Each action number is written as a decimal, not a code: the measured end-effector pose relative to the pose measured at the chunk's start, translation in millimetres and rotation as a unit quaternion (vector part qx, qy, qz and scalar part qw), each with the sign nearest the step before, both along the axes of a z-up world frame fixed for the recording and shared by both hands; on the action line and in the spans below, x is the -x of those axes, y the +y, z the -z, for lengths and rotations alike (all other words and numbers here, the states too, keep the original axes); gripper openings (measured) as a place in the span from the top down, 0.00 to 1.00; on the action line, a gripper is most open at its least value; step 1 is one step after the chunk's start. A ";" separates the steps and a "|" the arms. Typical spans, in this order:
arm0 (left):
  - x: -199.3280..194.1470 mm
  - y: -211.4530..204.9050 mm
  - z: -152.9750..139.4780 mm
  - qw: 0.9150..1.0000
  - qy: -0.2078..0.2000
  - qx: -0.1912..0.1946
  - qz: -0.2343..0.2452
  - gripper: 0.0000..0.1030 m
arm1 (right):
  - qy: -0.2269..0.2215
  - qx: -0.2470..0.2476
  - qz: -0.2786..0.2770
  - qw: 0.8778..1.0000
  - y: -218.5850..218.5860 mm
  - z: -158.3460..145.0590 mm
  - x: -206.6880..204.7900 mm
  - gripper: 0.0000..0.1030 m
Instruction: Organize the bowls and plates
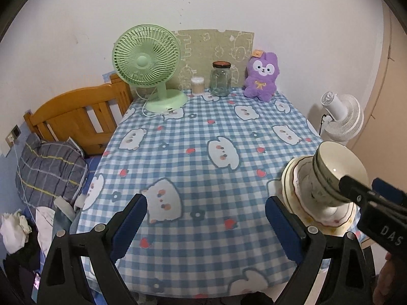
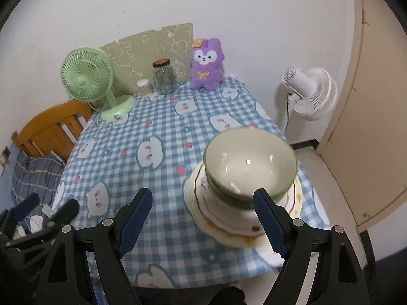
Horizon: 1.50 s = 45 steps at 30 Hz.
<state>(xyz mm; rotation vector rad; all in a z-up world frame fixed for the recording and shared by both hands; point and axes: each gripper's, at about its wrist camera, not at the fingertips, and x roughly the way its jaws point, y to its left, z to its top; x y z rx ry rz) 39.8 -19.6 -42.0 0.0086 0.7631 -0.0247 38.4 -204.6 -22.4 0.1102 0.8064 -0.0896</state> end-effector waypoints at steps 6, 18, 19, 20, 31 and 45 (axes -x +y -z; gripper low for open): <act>11.4 14.1 12.5 1.000 -0.007 0.004 0.007 0.08 | -0.016 0.020 -0.012 1.000 15.6 9.4 23.2 0.19; 43.6 18.8 38.8 1.000 0.001 0.008 -0.013 0.08 | -0.023 0.010 -0.045 0.999 16.8 22.6 47.3 0.18; 45.8 18.9 39.6 1.000 0.002 0.011 -0.017 0.08 | -0.022 0.009 -0.045 0.999 15.9 23.3 49.1 0.18; 48.4 18.4 40.3 1.000 0.002 0.013 -0.020 0.08 | -0.022 0.007 -0.047 0.999 15.0 24.0 51.1 0.18; 64.4 12.7 41.6 1.000 0.003 0.005 -0.031 0.07 | -0.032 0.012 -0.063 0.997 21.3 24.2 66.1 0.13; 65.8 15.8 39.3 0.999 -0.007 0.009 -0.030 0.07 | -0.034 0.015 -0.051 0.998 23.1 24.7 69.3 0.12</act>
